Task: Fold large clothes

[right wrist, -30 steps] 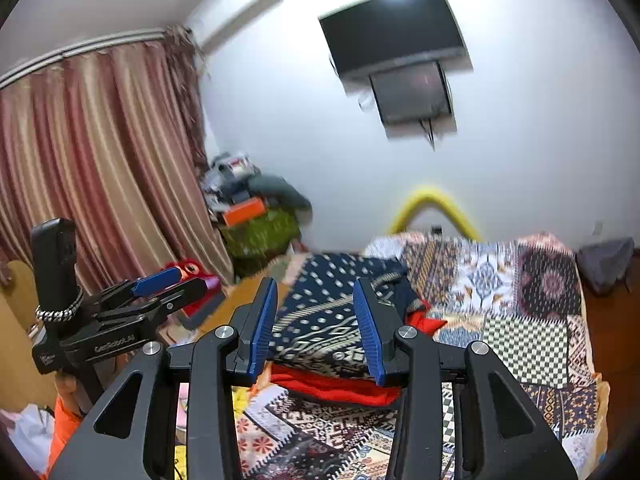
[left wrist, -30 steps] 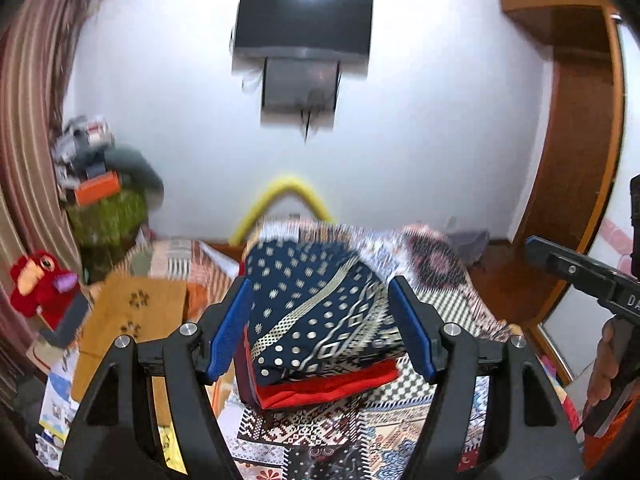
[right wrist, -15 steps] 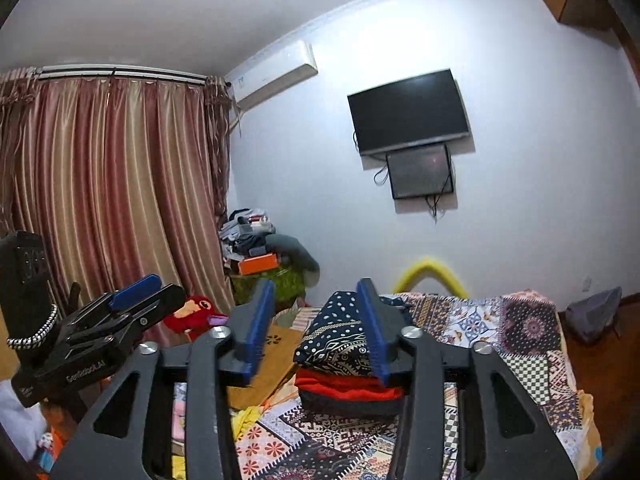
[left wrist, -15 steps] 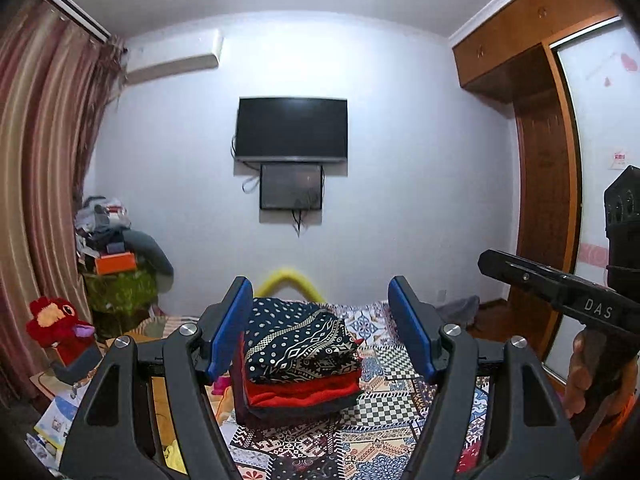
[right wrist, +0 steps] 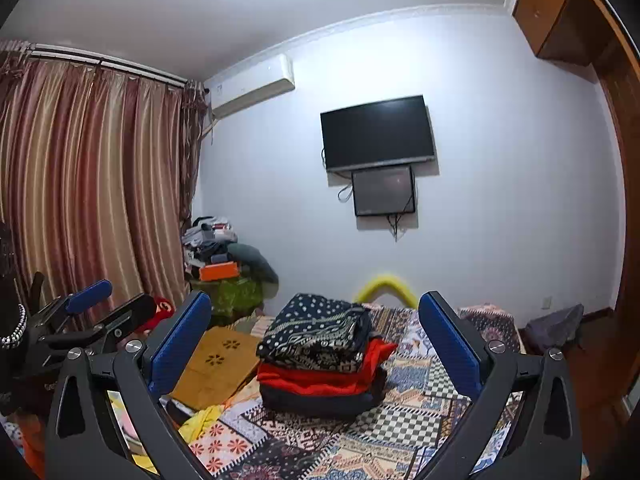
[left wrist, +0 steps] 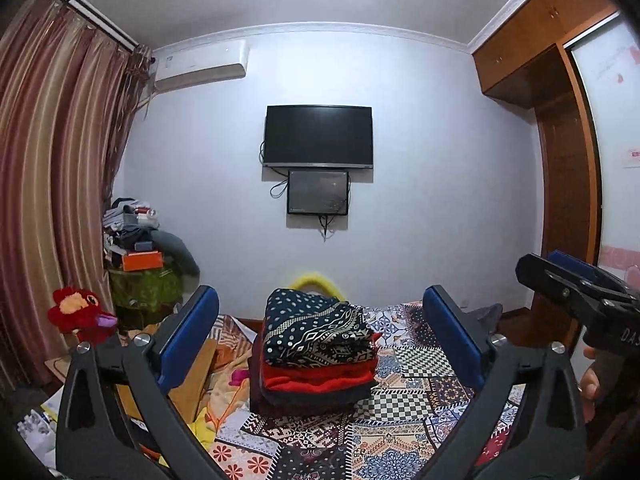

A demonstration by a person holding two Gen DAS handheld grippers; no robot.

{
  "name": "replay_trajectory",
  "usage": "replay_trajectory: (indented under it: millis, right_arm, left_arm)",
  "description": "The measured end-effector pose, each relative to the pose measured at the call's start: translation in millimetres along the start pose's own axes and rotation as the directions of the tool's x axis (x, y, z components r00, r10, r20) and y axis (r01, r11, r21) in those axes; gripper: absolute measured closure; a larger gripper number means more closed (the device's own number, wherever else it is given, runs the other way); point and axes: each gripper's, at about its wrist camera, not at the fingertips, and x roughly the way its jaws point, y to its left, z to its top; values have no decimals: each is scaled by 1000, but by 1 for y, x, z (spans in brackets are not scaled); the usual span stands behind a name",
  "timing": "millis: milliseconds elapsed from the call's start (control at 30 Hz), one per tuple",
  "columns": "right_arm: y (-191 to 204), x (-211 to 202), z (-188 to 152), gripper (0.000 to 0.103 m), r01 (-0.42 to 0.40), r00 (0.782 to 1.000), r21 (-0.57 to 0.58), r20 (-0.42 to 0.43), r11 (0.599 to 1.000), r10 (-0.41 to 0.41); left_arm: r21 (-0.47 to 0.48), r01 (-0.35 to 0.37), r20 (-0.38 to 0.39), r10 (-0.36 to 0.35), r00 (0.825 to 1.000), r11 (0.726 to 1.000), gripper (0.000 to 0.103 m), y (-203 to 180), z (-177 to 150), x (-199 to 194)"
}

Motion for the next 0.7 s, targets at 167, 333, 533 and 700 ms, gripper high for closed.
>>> replay_trajectory:
  millis: [167, 333, 533, 700]
  right_arm:
    - [-4, 4, -1, 0, 5, 1000, 1, -17, 1000, -5]
    - [-6, 2, -7, 0, 1, 1000, 7, -31, 1000, -1]
    - [-4, -2, -10, 0, 2, 999, 0, -40, 1000, -2]
    - [-5, -4, -8, 0, 6, 999, 3, -45, 1000, -6]
  left_arm:
    - [-12, -3, -12, 3, 1000, 1000, 0, 1, -7, 1]
    - [-13, -8, -15, 7, 1000, 1000, 0, 2, -10, 3]
    - [-15, -6, -23, 6, 1000, 1000, 0, 2, -11, 6]
    - [-17, 1, -31, -2, 1000, 1000, 0, 1, -12, 8]
